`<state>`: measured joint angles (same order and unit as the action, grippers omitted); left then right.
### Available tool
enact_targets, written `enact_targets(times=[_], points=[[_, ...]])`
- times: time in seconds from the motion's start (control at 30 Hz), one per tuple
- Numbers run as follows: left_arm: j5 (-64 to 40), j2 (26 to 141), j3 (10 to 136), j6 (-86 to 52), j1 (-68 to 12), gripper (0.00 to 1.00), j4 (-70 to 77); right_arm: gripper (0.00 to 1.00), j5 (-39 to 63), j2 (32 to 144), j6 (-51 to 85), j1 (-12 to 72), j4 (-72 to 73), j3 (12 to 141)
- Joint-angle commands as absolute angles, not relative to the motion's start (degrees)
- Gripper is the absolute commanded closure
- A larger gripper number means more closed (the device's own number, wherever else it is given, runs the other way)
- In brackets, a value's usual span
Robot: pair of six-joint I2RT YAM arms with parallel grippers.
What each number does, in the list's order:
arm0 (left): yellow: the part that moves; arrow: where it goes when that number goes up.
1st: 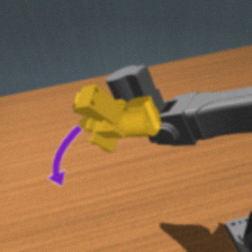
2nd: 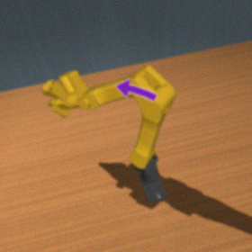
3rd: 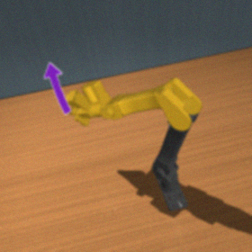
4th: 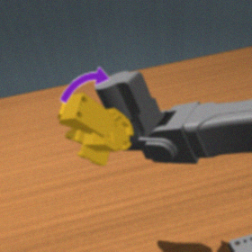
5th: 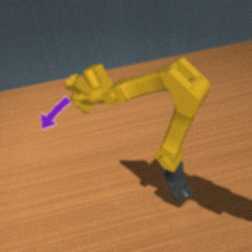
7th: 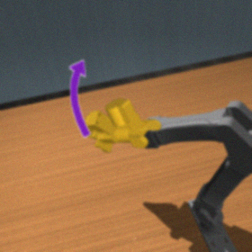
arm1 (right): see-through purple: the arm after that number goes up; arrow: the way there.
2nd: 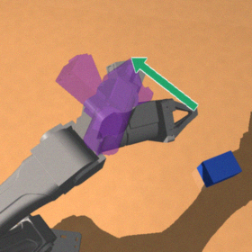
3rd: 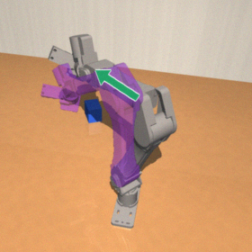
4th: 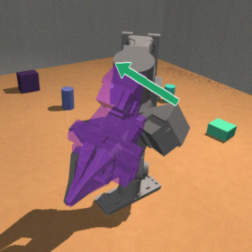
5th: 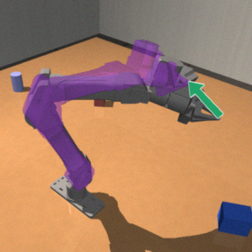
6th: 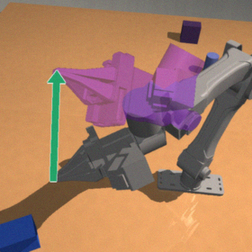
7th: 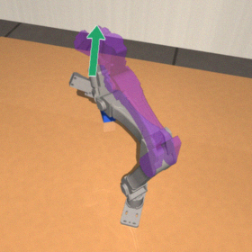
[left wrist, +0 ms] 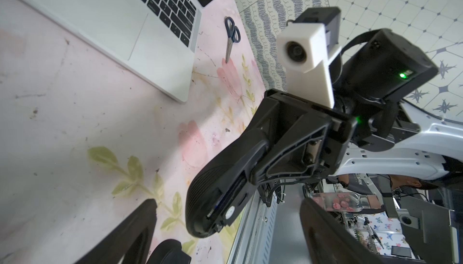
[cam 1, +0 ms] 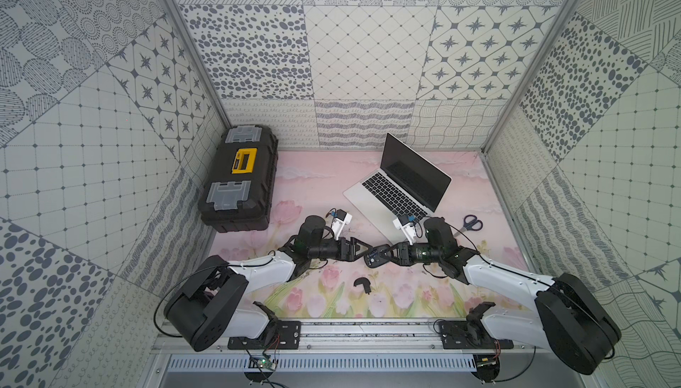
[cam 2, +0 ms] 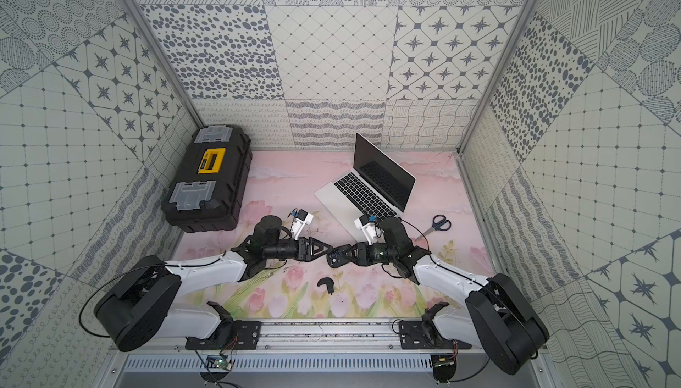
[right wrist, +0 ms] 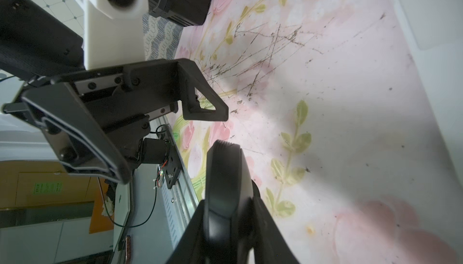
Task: Insert the wireless mouse receiver into the laptop
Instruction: Remove the lid from the mouse, then take out the USB plug from the mouse.
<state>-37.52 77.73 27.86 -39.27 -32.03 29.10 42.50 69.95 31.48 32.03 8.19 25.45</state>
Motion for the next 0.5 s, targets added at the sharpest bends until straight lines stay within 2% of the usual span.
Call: enact_targets(times=[0.0, 0.27, 0.47], points=[[-41.2, 73.4, 33.2, -26.6, -31.5, 0.06, 10.8, 0.81, 49.5, 68.2, 26.3, 31.8, 4.8, 29.6], [-52.5, 73.8, 41.3, -12.0, -31.5, 0.07, -10.0, 0.8, 59.3, 67.9, 22.8, 31.9, -1.9, 34.5], [-63.2, 78.5, 44.8, -9.0, -31.6, 0.18, -13.3, 0.8, 63.5, 67.6, 23.2, 32.1, -2.0, 36.0]])
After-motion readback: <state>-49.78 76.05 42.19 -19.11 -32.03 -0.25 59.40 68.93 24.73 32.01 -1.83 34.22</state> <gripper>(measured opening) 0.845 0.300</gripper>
